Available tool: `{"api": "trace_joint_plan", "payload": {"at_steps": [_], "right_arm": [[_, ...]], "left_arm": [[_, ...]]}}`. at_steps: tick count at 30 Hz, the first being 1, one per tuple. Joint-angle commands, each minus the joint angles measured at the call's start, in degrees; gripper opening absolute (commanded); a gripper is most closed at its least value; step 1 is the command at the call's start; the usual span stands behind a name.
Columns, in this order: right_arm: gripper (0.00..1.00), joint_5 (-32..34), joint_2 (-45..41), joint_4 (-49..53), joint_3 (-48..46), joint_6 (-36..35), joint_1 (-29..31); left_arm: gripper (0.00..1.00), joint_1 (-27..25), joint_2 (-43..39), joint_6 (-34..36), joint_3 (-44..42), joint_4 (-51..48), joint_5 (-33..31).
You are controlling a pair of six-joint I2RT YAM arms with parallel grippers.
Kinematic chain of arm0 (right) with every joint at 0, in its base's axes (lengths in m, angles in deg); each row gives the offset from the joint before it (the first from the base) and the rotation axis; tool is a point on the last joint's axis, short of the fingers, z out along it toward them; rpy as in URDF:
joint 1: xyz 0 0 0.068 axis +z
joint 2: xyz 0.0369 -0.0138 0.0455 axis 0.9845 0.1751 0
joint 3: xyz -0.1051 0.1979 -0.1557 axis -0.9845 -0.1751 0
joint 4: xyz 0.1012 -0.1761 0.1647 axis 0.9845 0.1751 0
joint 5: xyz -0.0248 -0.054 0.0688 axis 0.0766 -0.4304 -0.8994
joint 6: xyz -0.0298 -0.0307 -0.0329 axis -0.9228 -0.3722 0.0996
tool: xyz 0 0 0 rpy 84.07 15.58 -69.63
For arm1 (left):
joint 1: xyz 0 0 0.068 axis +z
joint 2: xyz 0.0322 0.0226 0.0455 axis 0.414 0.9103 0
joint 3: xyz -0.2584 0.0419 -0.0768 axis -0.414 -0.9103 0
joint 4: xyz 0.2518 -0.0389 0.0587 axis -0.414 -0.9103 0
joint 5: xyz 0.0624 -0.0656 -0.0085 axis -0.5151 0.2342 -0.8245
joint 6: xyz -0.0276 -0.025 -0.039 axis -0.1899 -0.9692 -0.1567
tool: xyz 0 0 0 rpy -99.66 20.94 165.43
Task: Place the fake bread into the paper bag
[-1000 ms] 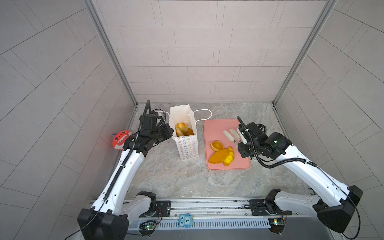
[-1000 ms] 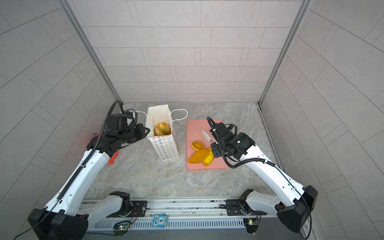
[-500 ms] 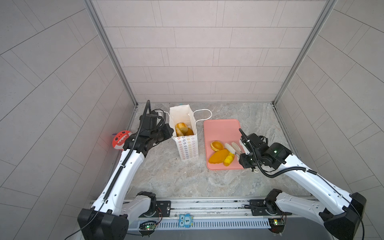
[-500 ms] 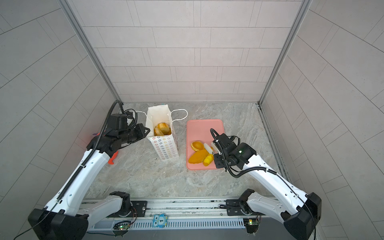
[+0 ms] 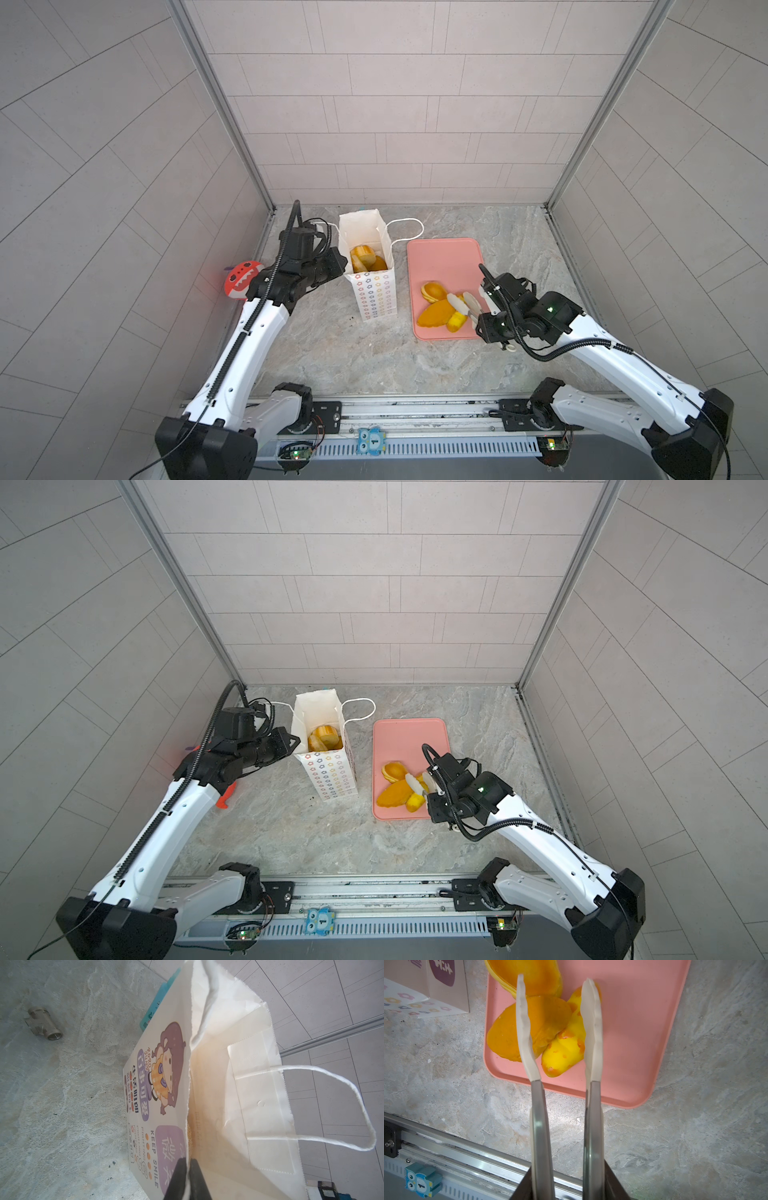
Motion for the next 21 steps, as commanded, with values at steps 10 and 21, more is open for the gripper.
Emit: {"api": "trace_joint_plan", "payload": {"at_steps": [10,21], "right_arm": [[0.44,-1.3,0.8,-3.8,-1.8,1.8,0.3],[0.44,-2.2,2.6,-6.6,-3.1,2.3,0.3]], "left_arm": [[0.1,-0.2,-0.6,-0.1,-0.5,1.3,0.3],[0.1,-0.1,-0.7,-0.1,-0.5,1.3,0.4]]}}
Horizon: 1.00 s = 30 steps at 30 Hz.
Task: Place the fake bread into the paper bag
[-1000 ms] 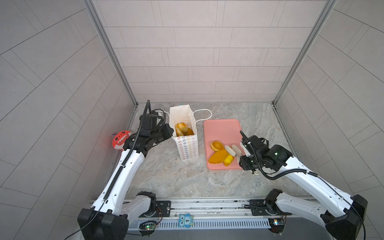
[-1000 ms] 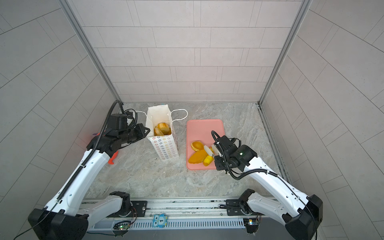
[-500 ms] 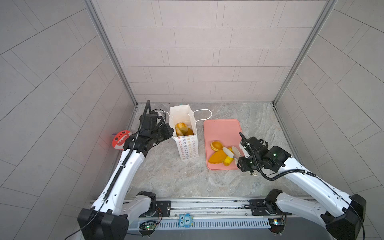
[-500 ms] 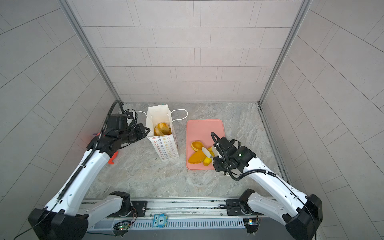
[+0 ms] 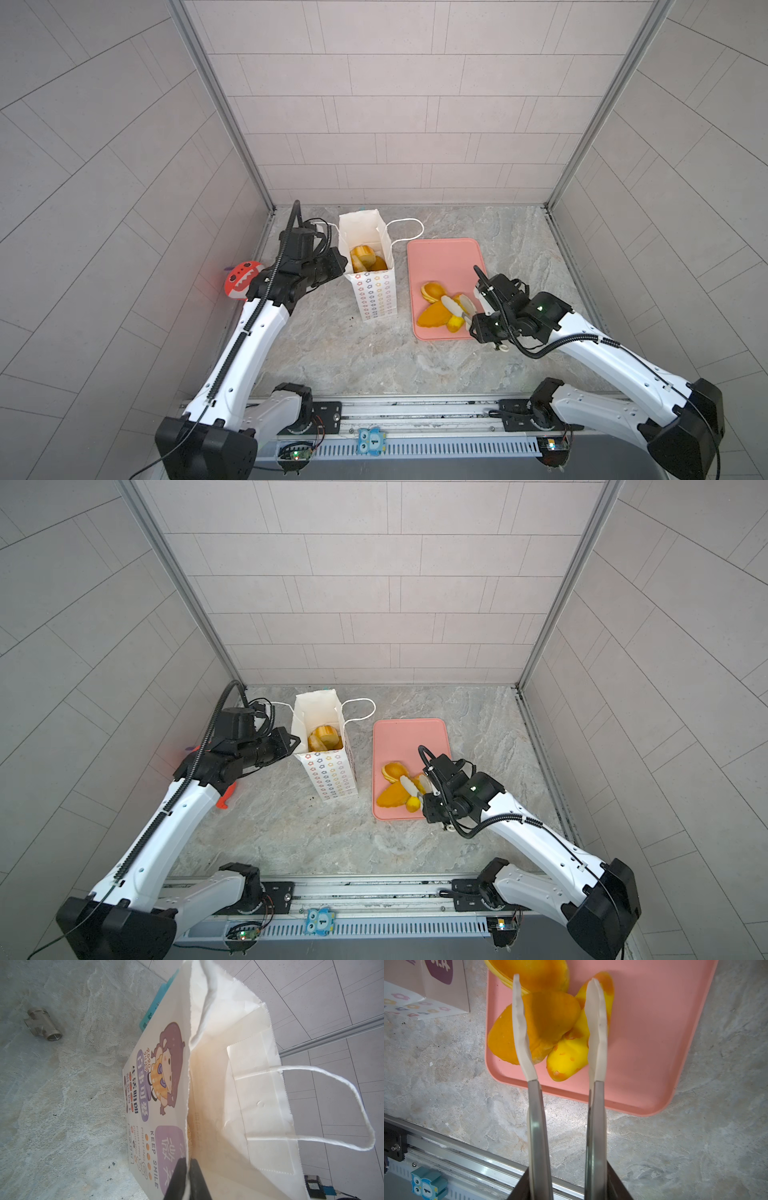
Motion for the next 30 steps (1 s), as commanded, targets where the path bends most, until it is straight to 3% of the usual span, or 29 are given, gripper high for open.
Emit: {"api": "trace_joint_plan", "payload": {"at_steps": [1,8,22,30], "right_arm": [[0.44,-0.1,0.3,-1.7,-0.3,1.2,0.3],[0.43,-0.2,1.5,-2.7,-0.6,1.4,0.3],[0.29,2.5,-0.7,-3.2,0.0,1.0,0.4],[0.25,4.1,-2.5,-1.4,2.3,0.8,0.2]], "left_arm": [[0.1,-0.2,-0.7,-0.1,-0.4,1.1,0.3],[0.1,-0.2,-1.0,0.0,-0.3,0.8,0.2],[0.1,-0.1,-0.9,0.0,-0.1,0.7,0.2],[0.1,-0.1,-1.1,-0.1,0.0,0.7,0.2]]}}
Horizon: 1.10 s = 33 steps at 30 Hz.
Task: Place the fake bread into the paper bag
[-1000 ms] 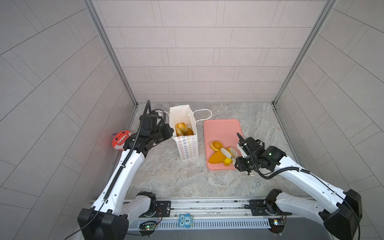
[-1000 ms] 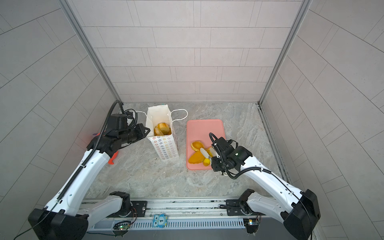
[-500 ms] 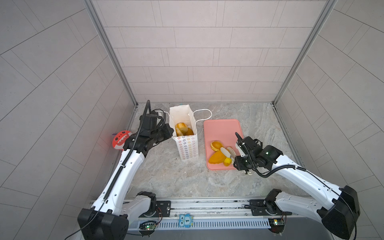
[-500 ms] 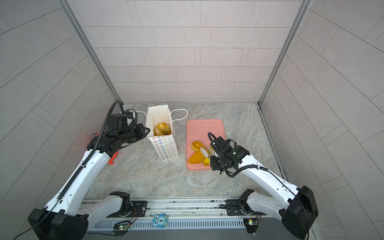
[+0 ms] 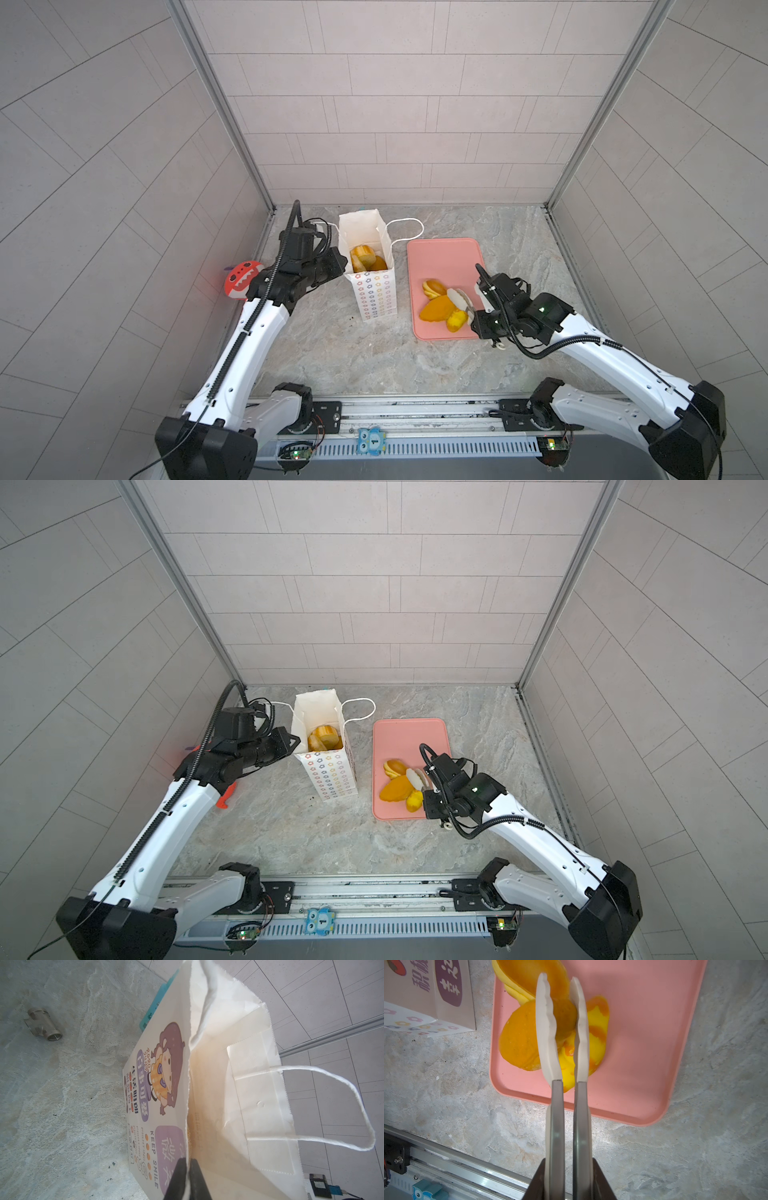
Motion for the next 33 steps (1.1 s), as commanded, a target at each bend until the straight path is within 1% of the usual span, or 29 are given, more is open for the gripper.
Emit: {"api": "trace_joint_plan", "payload": {"at_steps": [1,5,10,18,33], "right_arm": [[0.25,2.2,-1.5,0.8,2.5,-0.2,0.2],[0.21,2.9,-1.8,2.1,4.4,-0.9,0.1],[0.2,3.8,-2.1,4.2,6.9,-2.1,-0.3],[0.2,6.4,-2.5,8.1,11.2,-4.5,-0.9],[0.19,9.6,-2.0,11.5,17.3,-8.1,-3.1]], "left_arm": [[0.1,-0.2,-1.0,-0.1,0.0,0.7,0.3],[0.1,-0.2,-1.0,-0.1,0.2,0.5,0.2],[0.1,-0.2,-1.1,-0.1,0.4,0.4,0.2],[0.1,-0.2,-1.0,0.0,0.9,0.2,0.2],[0.1,-0.1,-1.1,-0.1,1.4,-0.2,0.2]]}}
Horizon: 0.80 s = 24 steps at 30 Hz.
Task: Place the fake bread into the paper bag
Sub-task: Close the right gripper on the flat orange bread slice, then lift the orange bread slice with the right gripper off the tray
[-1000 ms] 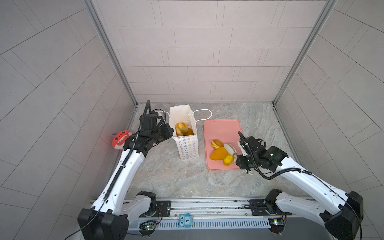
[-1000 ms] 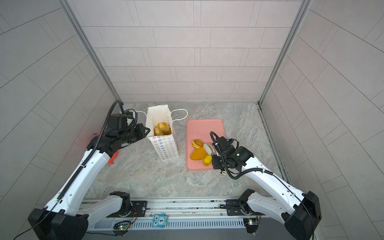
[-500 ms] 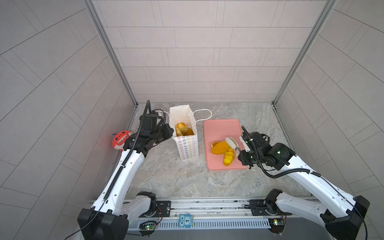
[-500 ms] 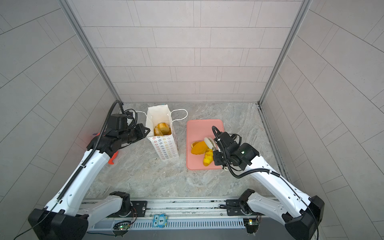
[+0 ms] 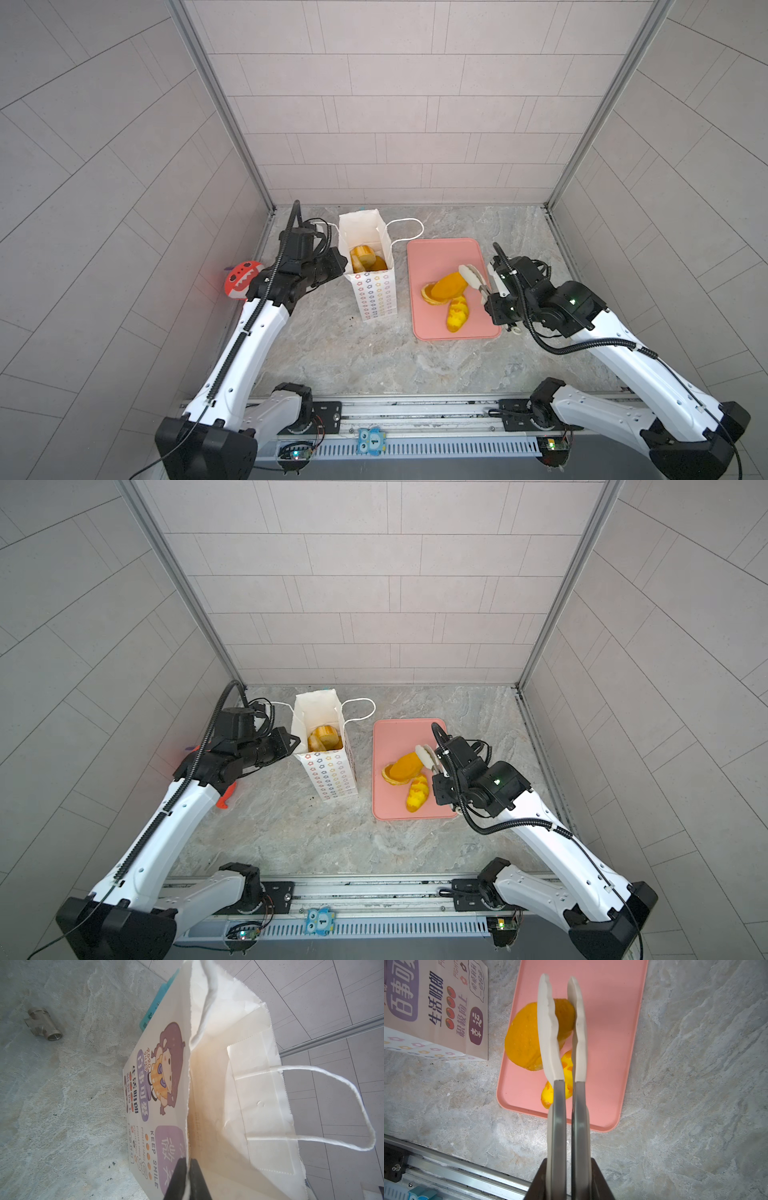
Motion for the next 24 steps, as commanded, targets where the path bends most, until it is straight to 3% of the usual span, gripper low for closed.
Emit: {"api": "trace_joint_plan", "payload": {"at_steps": [1,24], "right_arm": [[0.19,2.6,-0.5,0.9,2.7,-1.5,-0.7],[0.18,6.3,6.4,2.7,18.3,-8.7,-5.1]], "left_arm": [[0.1,-0.2,-1.1,-0.1,1.5,-0.1,0.2],[0.1,-0.1,-1.1,0.0,1.5,-0.4,-0.1]]}}
